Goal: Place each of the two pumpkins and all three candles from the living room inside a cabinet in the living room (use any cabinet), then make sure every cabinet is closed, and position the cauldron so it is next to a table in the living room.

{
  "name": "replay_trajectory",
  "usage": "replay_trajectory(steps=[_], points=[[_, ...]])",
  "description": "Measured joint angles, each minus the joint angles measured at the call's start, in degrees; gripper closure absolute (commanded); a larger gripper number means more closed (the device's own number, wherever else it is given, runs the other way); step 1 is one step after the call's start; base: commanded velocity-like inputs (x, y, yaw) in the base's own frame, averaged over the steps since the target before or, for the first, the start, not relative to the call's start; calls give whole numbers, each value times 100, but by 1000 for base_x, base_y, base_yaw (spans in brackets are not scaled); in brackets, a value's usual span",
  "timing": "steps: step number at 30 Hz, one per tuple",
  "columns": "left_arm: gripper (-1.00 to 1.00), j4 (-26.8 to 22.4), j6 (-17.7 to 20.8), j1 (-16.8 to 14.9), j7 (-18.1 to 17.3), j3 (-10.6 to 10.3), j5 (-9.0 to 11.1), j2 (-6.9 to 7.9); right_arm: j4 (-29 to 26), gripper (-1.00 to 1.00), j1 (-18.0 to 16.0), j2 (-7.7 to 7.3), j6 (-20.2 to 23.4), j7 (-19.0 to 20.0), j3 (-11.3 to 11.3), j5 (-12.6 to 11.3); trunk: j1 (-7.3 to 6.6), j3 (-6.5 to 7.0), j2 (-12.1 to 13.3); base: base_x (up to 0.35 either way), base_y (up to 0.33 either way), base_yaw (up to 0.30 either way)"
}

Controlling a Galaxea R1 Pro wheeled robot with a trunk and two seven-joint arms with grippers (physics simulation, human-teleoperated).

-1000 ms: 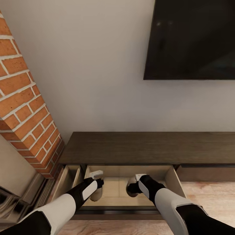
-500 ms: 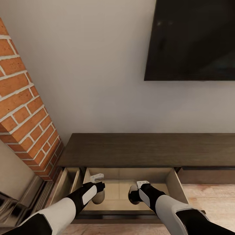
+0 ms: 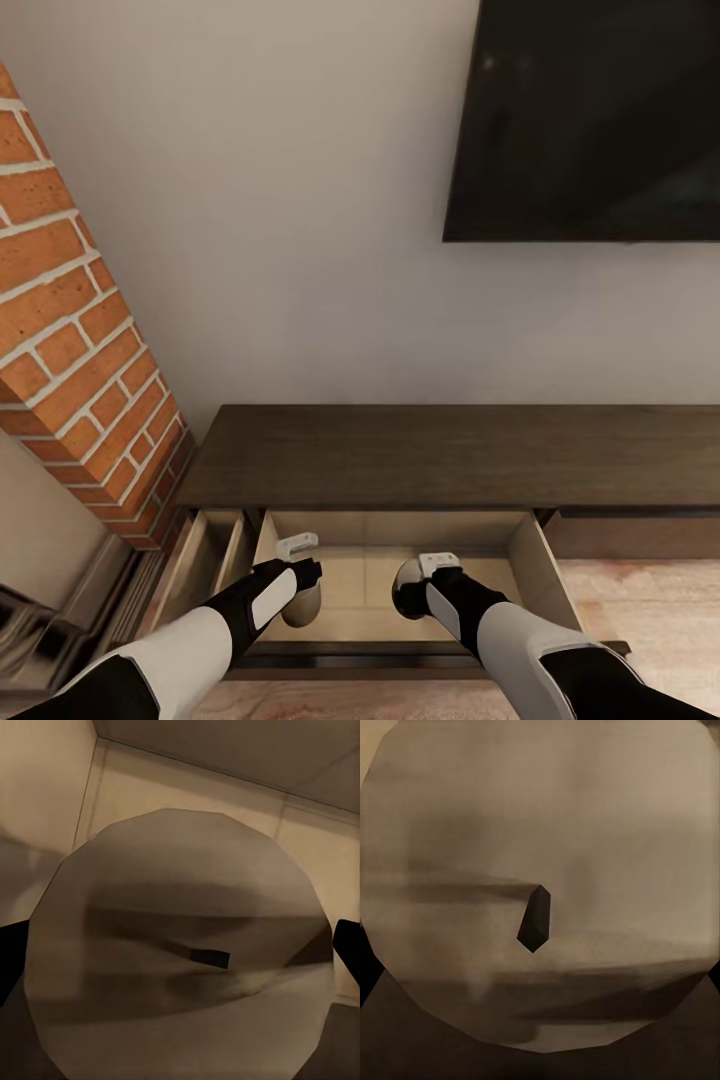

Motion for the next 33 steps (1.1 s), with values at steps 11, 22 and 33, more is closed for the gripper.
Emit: replay_trajectory(steps=[11, 22, 33], points=[[100, -4, 0, 0, -2, 0, 2, 0, -14, 100, 0, 6, 0, 26, -2, -2, 0, -101, 0, 154, 0, 0], [100, 4, 0, 29, -1, 0, 18, 0, 27, 100, 7, 7, -7, 44, -9, -10, 0, -202, 0, 4, 0, 0], [100, 4, 0, 35, -6, 0, 9, 0, 21, 100, 9, 7, -15, 44, -1, -10, 0, -304, 0, 0, 0, 0]])
